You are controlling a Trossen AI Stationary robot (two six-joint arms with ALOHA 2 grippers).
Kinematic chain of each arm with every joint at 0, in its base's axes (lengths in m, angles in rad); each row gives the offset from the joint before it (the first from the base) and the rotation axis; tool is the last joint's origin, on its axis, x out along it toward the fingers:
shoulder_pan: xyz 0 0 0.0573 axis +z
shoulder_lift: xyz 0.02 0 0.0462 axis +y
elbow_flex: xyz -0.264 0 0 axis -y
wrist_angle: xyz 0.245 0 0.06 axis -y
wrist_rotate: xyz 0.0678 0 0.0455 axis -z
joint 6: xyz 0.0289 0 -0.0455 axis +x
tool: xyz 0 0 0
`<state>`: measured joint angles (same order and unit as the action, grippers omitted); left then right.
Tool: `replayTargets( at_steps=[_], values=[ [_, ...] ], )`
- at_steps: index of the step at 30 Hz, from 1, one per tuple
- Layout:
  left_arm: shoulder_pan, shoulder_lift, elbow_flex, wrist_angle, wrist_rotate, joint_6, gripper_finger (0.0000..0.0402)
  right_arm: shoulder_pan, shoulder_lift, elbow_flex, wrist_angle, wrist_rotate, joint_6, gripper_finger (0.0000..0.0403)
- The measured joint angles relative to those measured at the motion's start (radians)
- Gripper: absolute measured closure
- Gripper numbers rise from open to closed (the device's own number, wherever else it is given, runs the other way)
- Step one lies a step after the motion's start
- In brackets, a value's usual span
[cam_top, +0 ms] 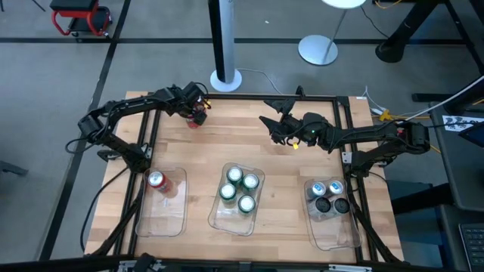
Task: Sort soda cans
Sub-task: Put the orange soda can into the left transparent bin
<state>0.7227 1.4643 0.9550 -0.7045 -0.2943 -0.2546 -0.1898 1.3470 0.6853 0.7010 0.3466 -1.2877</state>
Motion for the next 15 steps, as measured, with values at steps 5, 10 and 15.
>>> replayTargets(
  at_steps=[5,10,15],
  values=[
    [0.000,0.000,0.000,-0.003,0.000,0.000,0.0037,0.000,0.000,0.000,0.000,0.000,0.000,0.0004],
    [-0.001,-0.001,0.001,-0.013,0.009,0.016,0.0096,0.000,0.000,0.000,0.000,0.000,0.000,0.0004],
    [-0.001,-0.001,0.002,-0.019,0.009,0.025,0.0102,0.000,0.000,0.000,0.000,0.000,0.000,0.0004]
  ],
)
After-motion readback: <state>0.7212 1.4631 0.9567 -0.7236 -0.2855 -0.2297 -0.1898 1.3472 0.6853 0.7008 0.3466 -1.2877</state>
